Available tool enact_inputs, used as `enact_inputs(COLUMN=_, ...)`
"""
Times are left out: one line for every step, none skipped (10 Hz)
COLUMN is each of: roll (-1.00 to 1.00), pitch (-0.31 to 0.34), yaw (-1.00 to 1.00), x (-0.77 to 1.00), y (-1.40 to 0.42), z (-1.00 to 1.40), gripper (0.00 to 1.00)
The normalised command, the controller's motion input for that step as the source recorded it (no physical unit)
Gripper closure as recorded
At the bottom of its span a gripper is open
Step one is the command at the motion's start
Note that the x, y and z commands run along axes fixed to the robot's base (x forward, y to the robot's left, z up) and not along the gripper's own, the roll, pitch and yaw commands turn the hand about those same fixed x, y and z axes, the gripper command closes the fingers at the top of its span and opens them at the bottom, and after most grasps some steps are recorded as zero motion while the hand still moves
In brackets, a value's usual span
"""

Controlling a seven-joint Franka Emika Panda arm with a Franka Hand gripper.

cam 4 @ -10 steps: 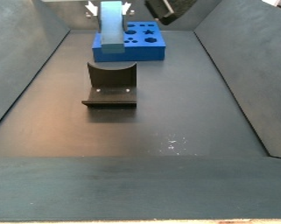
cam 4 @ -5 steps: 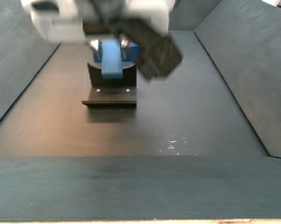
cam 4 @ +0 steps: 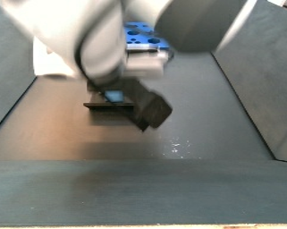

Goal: Pick up the rectangle object. Move up. Place the rectangle object on the fixture. Regrasp the rectangle object. Move to above the board. Insert the rectangle object.
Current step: Place the rectangle object on the fixture, then regrasp the rectangle object.

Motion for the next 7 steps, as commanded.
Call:
enact_inputs(roll=-0.77, pitch=0.057, yaw=-0.15, x=0.12, y=0.09, z=-0.37, gripper=1.00)
enact_inputs(roll=-0.56, pitch=0.015, yaw=-0.13, x=0.09, y=0.09, z=-0.33, gripper=1.00)
enact_inputs(roll=-0.47, pitch=-0.010, yaw=-0.12, x=0.09, y=0.09, z=-0.33, gripper=1.00)
enact_inputs(roll=-0.33, pitch=-0.010, yaw=-0.10, x=0.08, y=0.08, z=-0.33, gripper=1.00)
enact_inputs(roll=0.00, pitch=0.000, yaw=0.00, x=0.00, y=0.00, z=0.00, gripper=0.00)
enact_inputs(roll=-0.07, pitch=0.036, yaw=-0.02, x=0.00, y=0.00, z=1.00, gripper=0.00)
enact_inputs(roll=-0.07, pitch=0.044, yaw=-0.01, x=-0.01, y=0.00, z=1.00, gripper=0.00)
